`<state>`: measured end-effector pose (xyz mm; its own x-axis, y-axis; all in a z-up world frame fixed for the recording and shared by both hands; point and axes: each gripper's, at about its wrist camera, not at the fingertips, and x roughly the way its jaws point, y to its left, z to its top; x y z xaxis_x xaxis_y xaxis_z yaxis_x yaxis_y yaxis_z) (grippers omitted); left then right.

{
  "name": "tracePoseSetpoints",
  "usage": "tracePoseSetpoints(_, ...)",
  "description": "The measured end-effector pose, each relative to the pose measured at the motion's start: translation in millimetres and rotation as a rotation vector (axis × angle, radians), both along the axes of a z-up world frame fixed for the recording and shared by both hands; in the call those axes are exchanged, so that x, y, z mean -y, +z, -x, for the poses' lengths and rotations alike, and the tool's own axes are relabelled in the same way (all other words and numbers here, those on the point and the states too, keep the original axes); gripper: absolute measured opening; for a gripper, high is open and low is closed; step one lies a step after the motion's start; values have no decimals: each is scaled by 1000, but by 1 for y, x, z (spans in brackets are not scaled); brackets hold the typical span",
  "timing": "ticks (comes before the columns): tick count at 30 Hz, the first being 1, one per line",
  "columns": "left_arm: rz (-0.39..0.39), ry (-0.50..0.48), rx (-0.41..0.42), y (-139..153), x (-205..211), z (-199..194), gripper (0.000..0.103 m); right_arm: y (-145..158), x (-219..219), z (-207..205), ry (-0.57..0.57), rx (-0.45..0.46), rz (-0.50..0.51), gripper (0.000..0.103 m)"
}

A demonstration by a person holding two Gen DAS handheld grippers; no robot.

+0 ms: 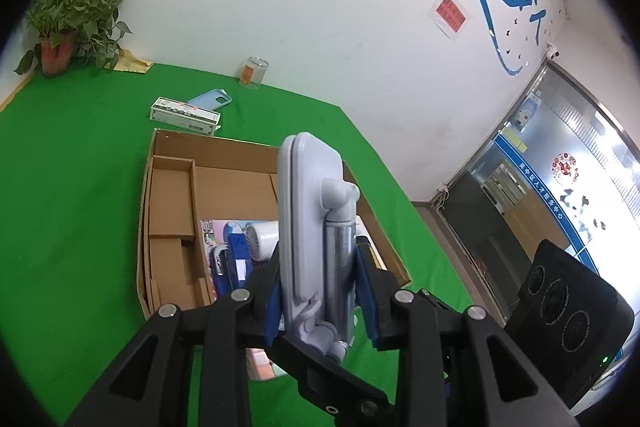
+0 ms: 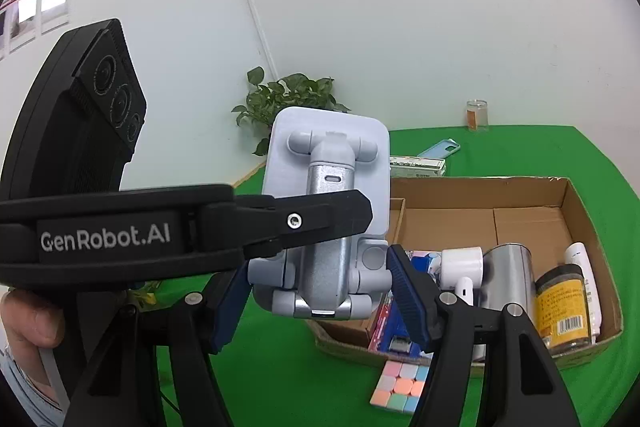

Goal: Organize rigid objects
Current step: 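Lift the phone stand with both grippers and carry it over the box, then lower the phone stand into the box compartment, open both grippers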

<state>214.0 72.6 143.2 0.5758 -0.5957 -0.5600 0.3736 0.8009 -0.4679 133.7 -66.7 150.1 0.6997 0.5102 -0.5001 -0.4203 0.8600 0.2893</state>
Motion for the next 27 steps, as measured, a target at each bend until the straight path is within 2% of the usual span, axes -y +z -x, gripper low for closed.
tracePoseSetpoints(2,-10,0,-28,-6,-3,-14,31,-4,-5,-14,5,-30,-9,64)
tracePoseSetpoints(6,-26,-2,-113,-34,-11,-46,30,-30,-13,-56,18,-169,-62,64)
tracePoseSetpoints(12,5,-12,-289,-102,-26,-93,29,-88,-25,-105,19,-369,-90,64)
tracePoseSetpoints(16,29,-12,-354,-132,-34,-110,29,-123,-33,-126,14,-430,-65,64)
tracePoseSetpoints(22,19,-7,-391,-149,-41,-120,29,-157,-36,-145,18,-493,-71,64)
tracePoseSetpoints(25,3,9,-417,-156,-42,-123,29,-168,-39,-155,20,-526,-85,64)
tracePoseSetpoints(27,-44,39,-415,-157,-44,-124,29,-172,-38,-160,20,-541,-102,67)
